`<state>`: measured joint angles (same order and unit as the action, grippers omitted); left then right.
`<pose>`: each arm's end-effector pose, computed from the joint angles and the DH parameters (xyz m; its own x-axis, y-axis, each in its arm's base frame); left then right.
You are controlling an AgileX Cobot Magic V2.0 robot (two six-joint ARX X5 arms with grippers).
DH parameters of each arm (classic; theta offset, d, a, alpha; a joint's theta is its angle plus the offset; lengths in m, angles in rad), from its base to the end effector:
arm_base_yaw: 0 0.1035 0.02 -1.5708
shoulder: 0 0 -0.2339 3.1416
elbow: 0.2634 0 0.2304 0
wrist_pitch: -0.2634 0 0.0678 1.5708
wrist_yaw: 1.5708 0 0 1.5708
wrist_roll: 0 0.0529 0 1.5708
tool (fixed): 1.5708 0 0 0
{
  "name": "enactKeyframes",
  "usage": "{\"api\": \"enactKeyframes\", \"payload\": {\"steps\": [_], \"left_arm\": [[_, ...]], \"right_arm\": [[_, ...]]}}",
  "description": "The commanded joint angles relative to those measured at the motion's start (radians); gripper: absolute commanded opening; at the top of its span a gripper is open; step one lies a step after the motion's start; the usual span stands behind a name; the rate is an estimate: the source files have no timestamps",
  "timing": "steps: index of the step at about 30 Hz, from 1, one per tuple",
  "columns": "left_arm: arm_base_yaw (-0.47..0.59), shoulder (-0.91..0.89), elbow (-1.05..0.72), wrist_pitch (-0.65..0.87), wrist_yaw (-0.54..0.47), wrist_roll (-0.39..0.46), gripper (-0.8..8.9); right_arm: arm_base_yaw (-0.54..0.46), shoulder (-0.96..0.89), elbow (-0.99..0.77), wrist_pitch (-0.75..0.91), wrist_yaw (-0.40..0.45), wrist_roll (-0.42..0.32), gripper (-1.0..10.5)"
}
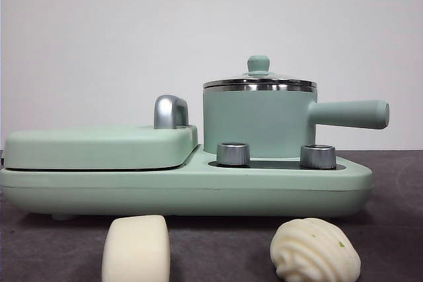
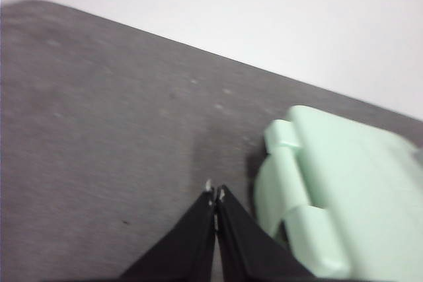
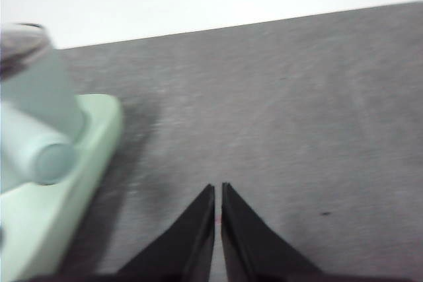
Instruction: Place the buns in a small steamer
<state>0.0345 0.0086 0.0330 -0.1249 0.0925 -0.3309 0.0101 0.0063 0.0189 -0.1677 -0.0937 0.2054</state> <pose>0.1270 -0.0005 0.1588 0.9933 -0.0581 -0.0999 0.0218 0.9430 -0.3320 0.1268 0.0062 0.1492 0.9827 0.1035 -0.1538 -0.0688 0.9740 0.2157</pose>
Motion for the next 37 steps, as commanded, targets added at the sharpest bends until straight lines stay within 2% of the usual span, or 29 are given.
{"api": "enactKeyframes", "payload": {"steps": [1,6,11,16,20,25,28,33,37], "left_arm": [[-0.013,0.018,0.012,0.011,0.019,-0.095,0.09],[-0.052,0.101,0.079,0.008,0.027,-0.111,0.09],[-0.091,0.234,0.179,0.001,0.081,-0.108,0.09],[-0.135,0.396,0.327,-0.061,0.135,-0.088,0.08],[-0.171,0.525,0.474,-0.141,0.199,-0.003,0.08],[-0.219,0.690,0.676,-0.299,0.253,0.145,0.08],[-0.246,0.766,0.774,-0.370,0.322,0.219,0.08],[-0.290,0.832,0.879,-0.414,0.464,0.287,0.08],[-0.311,0.835,0.896,-0.396,0.485,0.297,0.08]], "right_arm": [[0.001,-0.002,0.043,0.001,-0.023,0.103,0.1],[0.001,0.024,0.158,-0.047,-0.085,0.192,0.1],[0.001,0.111,0.314,-0.129,-0.156,0.194,0.1],[0.001,0.241,0.496,-0.242,-0.232,0.132,0.1],[0.001,0.347,0.628,-0.340,-0.336,0.070,0.1],[0.001,0.468,0.773,-0.486,-0.477,-0.106,0.1],[0.001,0.521,0.833,-0.546,-0.568,-0.180,0.1],[0.001,0.553,0.864,-0.542,-0.684,-0.197,0.1],[0.001,0.554,0.864,-0.542,-0.691,-0.195,0.1]]}}
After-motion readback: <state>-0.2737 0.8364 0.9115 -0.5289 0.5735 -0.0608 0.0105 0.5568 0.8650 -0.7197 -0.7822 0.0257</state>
